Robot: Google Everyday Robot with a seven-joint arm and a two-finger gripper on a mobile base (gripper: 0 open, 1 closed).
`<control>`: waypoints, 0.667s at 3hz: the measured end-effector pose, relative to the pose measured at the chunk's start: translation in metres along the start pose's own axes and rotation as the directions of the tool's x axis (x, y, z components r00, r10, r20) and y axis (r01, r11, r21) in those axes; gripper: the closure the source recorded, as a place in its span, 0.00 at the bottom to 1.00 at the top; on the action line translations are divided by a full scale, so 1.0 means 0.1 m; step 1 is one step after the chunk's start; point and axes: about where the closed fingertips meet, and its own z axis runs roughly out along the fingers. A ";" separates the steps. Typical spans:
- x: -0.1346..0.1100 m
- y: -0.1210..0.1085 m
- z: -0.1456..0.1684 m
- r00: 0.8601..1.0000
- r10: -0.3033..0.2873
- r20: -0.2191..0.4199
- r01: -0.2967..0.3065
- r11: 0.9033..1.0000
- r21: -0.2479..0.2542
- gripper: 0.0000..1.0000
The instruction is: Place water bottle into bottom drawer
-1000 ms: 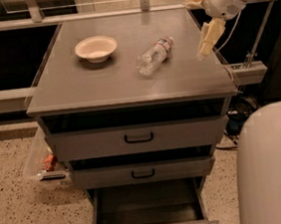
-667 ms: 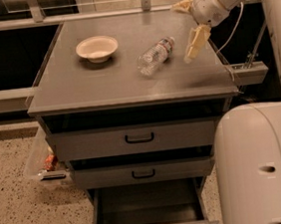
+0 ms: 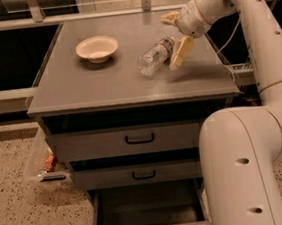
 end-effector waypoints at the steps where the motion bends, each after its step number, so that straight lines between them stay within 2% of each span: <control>1: 0.00 0.00 0.00 1.000 0.000 0.000 0.000 1.000 0.000 0.00; 2: 0.00 0.07 0.17 1.000 0.016 -0.006 -0.016 0.999 -0.051 0.00</control>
Offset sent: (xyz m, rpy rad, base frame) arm 0.0031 0.0098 -0.0184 -0.0564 0.1380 0.0668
